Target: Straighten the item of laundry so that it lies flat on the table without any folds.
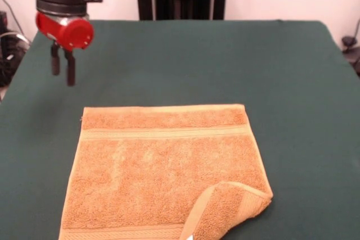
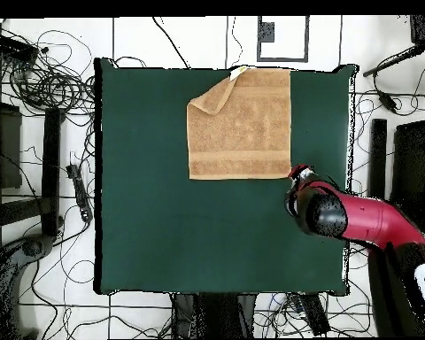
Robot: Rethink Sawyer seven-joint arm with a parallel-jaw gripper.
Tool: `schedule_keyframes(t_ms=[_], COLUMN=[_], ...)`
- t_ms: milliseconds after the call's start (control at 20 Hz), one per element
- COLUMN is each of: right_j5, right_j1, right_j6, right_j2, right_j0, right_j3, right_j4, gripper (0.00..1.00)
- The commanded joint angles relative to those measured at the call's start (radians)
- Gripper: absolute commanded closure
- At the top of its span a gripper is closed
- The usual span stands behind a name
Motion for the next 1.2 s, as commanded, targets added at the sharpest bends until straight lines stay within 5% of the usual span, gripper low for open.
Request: schedule_keyframes(t_ms=[50, 750, 1200], right_j5=[0.211, 0.331, 0.361], right_j1=[-0.031, -0.118, -0.143], right_j6=[-0.324, -0.409, -0.375], right_j2=[0.188, 0.296, 0.341], right_j0=[0.009, -0.095, -0.185], right_j3=[0.047, -0.011, 0.038], right_j4=[-0.030, -0.045, -0.032], gripper=[0.00, 0.00, 0.00])
